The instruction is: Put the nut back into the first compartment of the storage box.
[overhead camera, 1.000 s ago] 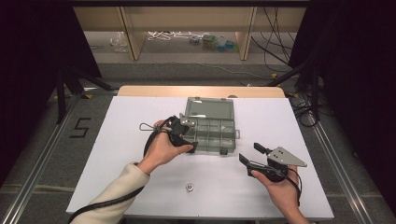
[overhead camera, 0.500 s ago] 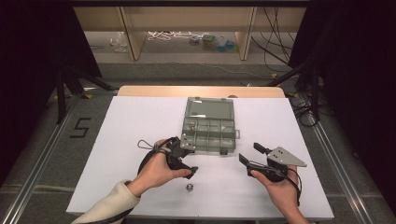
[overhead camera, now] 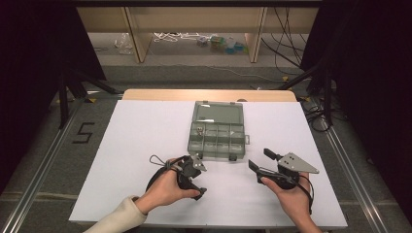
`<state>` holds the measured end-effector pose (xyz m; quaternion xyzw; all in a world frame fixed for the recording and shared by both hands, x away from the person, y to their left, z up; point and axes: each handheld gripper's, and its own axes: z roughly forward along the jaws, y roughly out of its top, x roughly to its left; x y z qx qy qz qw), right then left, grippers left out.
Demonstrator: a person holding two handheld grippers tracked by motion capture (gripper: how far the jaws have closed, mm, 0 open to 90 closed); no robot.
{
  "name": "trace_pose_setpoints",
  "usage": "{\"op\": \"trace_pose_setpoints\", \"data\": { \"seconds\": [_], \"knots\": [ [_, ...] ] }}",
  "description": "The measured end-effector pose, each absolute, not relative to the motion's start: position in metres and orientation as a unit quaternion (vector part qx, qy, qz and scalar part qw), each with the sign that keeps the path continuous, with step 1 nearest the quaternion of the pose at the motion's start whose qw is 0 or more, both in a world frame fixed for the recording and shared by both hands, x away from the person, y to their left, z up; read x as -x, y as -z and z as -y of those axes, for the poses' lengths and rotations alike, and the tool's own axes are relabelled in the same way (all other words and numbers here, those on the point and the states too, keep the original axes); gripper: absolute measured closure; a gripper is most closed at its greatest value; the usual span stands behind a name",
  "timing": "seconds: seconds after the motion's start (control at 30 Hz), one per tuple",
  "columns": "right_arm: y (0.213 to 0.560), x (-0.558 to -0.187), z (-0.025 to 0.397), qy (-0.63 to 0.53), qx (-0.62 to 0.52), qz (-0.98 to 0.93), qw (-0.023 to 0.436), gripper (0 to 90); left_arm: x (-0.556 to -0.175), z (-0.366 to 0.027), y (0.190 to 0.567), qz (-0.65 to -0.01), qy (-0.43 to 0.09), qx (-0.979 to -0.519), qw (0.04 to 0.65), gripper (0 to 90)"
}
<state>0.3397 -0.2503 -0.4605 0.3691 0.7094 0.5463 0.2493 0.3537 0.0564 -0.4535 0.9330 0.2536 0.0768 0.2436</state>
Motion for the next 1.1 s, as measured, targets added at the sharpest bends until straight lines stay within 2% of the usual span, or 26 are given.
{"op": "trace_pose_setpoints", "data": {
  "seconds": [0.73, 0.87, 0.9, 1.1],
  "knots": [
    [0.46, -0.34, 0.25, -0.545, -0.369, -0.71, 0.252, 27.4, -0.338, -0.052, 0.461, -0.21, -0.053, -0.954, 0.207, 36.6],
    [0.46, -0.339, 0.25, -0.543, -0.369, -0.711, 0.252, 27.4, -0.338, -0.053, 0.465, -0.202, -0.049, -0.958, 0.197, 41.8],
    [0.46, -0.339, 0.25, -0.543, -0.369, -0.711, 0.252, 27.4, -0.335, -0.052, 0.466, -0.219, -0.043, -0.955, 0.196, 42.8],
    [0.461, -0.34, 0.25, -0.55, -0.368, -0.708, 0.248, 27.4, -0.338, -0.053, 0.466, -0.2, -0.039, -0.959, 0.197, 48.4]
  ]
}}
